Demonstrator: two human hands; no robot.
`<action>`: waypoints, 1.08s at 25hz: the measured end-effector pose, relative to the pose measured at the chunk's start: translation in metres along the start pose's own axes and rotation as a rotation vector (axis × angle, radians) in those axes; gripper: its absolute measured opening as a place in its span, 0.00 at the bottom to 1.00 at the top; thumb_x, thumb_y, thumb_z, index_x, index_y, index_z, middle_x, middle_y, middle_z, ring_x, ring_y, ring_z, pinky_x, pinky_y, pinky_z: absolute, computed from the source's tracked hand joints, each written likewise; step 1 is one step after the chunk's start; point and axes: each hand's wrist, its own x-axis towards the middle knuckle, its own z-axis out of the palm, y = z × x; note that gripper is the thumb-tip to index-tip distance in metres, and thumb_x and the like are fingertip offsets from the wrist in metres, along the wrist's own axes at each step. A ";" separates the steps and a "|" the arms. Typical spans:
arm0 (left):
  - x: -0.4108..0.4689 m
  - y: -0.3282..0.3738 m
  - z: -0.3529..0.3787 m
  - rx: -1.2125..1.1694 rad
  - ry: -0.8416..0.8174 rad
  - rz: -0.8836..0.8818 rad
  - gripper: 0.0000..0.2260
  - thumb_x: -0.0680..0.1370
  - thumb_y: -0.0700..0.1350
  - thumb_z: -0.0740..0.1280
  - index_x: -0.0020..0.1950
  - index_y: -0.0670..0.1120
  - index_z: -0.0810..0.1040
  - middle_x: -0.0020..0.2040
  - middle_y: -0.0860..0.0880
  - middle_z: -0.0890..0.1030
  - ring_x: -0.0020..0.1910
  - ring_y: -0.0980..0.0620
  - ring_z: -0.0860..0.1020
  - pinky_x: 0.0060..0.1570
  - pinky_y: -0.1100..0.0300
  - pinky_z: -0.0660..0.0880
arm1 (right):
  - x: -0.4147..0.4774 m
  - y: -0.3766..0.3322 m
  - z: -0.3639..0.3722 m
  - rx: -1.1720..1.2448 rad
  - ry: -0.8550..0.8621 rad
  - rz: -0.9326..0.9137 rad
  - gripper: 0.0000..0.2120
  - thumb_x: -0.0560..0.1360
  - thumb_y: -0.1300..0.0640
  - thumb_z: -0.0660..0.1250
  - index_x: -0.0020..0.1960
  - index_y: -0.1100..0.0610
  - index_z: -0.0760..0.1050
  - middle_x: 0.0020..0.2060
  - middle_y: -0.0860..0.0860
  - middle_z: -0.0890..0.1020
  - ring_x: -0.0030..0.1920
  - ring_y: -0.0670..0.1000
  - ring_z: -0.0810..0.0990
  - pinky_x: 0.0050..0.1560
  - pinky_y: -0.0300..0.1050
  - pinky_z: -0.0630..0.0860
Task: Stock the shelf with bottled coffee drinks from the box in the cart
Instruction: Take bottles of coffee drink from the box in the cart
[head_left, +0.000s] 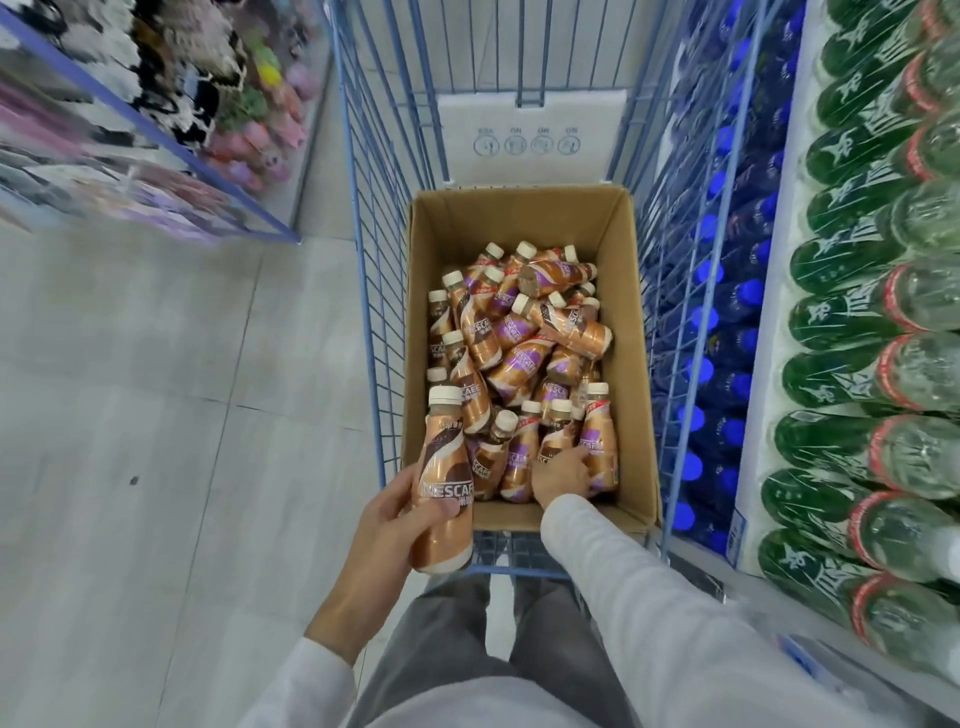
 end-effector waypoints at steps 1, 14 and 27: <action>0.001 -0.001 0.001 -0.003 -0.002 -0.004 0.26 0.64 0.53 0.77 0.63 0.56 0.82 0.58 0.49 0.85 0.57 0.46 0.83 0.52 0.52 0.80 | 0.002 0.003 -0.002 0.035 -0.016 -0.003 0.33 0.78 0.52 0.71 0.74 0.64 0.58 0.67 0.63 0.76 0.67 0.64 0.75 0.67 0.55 0.70; -0.002 0.077 0.046 0.012 -0.288 0.059 0.34 0.64 0.50 0.81 0.69 0.51 0.78 0.60 0.44 0.85 0.57 0.41 0.84 0.47 0.48 0.82 | -0.115 0.034 -0.133 0.855 -0.157 -0.308 0.34 0.62 0.35 0.80 0.60 0.48 0.73 0.51 0.45 0.86 0.50 0.44 0.86 0.50 0.42 0.80; -0.109 0.106 0.199 0.288 -0.771 0.306 0.26 0.58 0.49 0.80 0.56 0.51 0.86 0.54 0.42 0.86 0.49 0.44 0.85 0.55 0.46 0.79 | -0.302 0.154 -0.244 1.325 0.296 -0.588 0.13 0.77 0.61 0.73 0.58 0.48 0.80 0.52 0.47 0.87 0.51 0.46 0.86 0.47 0.35 0.79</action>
